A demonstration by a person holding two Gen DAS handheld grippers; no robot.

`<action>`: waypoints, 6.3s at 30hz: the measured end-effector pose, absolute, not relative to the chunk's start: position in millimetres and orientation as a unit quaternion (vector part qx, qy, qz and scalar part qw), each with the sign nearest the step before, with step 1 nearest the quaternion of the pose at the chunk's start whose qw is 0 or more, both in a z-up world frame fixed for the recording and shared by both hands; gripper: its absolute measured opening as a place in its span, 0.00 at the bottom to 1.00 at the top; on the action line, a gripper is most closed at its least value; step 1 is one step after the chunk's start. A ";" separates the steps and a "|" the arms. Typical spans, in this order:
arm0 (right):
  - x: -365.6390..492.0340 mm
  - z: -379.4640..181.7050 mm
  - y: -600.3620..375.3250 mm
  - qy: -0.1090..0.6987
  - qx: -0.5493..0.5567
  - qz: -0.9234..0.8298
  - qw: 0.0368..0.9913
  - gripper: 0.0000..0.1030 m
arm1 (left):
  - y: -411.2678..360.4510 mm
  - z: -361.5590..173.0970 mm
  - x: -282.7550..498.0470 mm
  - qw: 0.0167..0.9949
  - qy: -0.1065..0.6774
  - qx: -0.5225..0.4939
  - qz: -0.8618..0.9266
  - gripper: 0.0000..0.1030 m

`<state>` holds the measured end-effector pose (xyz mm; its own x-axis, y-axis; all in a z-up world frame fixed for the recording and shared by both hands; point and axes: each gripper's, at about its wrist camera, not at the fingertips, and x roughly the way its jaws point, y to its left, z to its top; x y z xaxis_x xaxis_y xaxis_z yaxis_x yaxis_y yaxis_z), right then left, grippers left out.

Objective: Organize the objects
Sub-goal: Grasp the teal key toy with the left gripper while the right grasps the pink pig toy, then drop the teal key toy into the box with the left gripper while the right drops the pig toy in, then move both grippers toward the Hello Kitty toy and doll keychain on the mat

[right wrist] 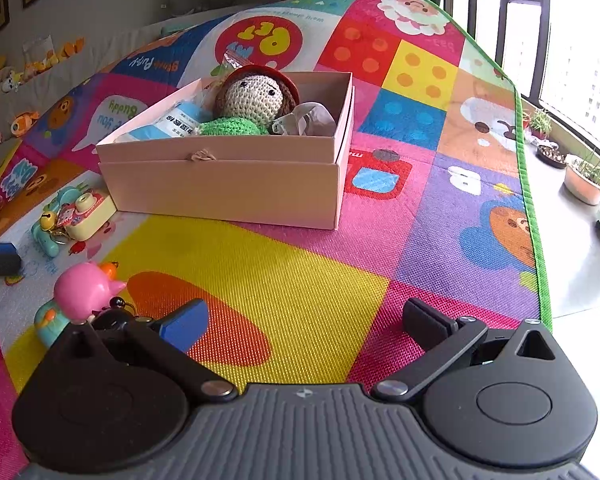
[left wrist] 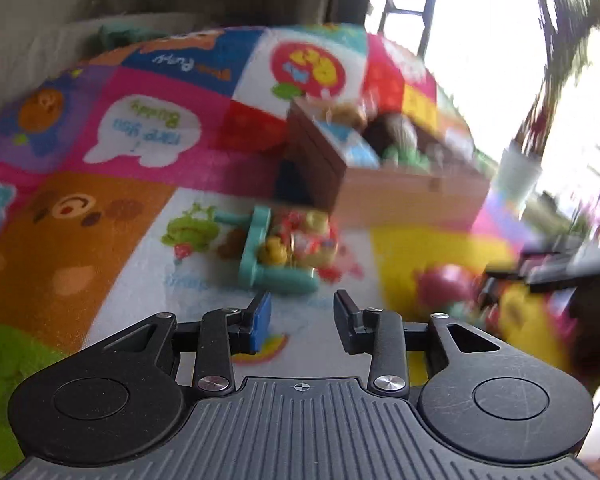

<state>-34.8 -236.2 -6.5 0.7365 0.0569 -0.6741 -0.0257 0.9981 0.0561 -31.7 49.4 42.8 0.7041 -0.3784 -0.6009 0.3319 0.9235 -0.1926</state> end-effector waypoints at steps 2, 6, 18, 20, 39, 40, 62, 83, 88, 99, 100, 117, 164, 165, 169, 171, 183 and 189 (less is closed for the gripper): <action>-34.6 -6.6 -236.7 0.362 0.021 0.022 0.932 1.00 | 53.8 50.5 -20.8 0.932 0.319 -0.049 -0.166 0.37; -34.6 -6.7 -237.4 0.362 0.023 0.023 0.932 1.00 | 45.0 49.0 15.7 0.940 0.313 -0.037 -0.130 0.37; -36.3 -6.2 -238.8 0.360 0.029 0.015 0.932 1.00 | 56.4 25.4 22.1 0.928 0.363 0.010 -0.084 0.39; -36.5 -6.2 -238.5 0.360 0.030 0.015 0.933 1.00 | 63.3 25.3 19.0 0.928 0.362 -0.003 -0.091 0.39; -41.2 8.7 -142.2 0.348 -0.105 0.236 0.901 0.76 | 57.1 20.9 -28.9 0.928 0.345 0.000 -0.139 0.16; -36.7 7.0 -140.2 0.358 -0.107 0.234 0.898 0.71 | 59.0 20.3 -29.6 0.929 0.343 -0.005 -0.139 0.16; -102.0 82.5 -245.4 0.221 0.007 0.112 0.969 0.64 | -52.9 139.4 60.4 0.936 0.245 -0.042 -0.251 0.14; -72.4 59.5 -296.5 0.251 0.086 0.072 0.962 0.64 | -52.1 101.5 114.8 0.909 0.274 -0.090 -0.301 0.20; -2.7 95.0 -297.7 0.255 0.115 0.063 0.958 0.64 | -3.7 76.6 39.7 0.913 0.271 -0.091 -0.291 0.20; 183.8 85.1 -270.6 0.372 0.189 -0.017 0.909 0.67 | 68.1 39.3 -12.9 0.919 0.292 -0.127 -0.233 0.20; 187.8 79.9 -268.3 0.382 0.188 -0.021 0.905 0.69 | 74.9 38.4 -13.3 0.920 0.292 -0.133 -0.224 0.20; 105.5 93.4 -251.3 0.304 0.140 0.042 0.941 0.81 | 83.5 24.4 -16.1 0.925 0.310 -0.114 -0.188 0.20; -76.3 -6.1 -272.6 0.274 0.124 0.024 0.953 1.00 | -11.4 28.7 85.3 0.912 0.381 0.066 -0.136 0.18; -76.0 -6.1 -272.9 0.274 0.125 0.025 0.953 1.00 | -10.8 28.4 78.4 0.909 0.380 0.069 -0.157 0.18; -76.1 -6.2 -273.5 0.274 0.126 0.026 0.953 1.00 | -11.4 29.1 29.8 0.891 0.363 0.086 -0.257 0.21; -76.3 -6.2 -274.0 0.273 0.127 0.025 0.953 1.00 | -5.8 37.4 1.3 0.907 0.331 0.089 -0.247 0.21; -74.1 -6.5 -275.6 0.277 0.128 0.022 0.952 1.00 | 7.6 32.1 -85.0 0.908 0.369 0.113 -0.164 0.19; -73.5 -6.6 -276.3 0.280 0.129 0.019 0.951 1.00 | -5.1 30.1 -75.2 0.900 0.382 0.068 -0.200 0.33</action>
<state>-73.5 -276.3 -6.6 0.8428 0.1080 -0.5273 0.0360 0.9661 0.2555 -75.2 -5.1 30.1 0.6280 -0.3090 -0.7143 0.4122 0.9106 -0.0315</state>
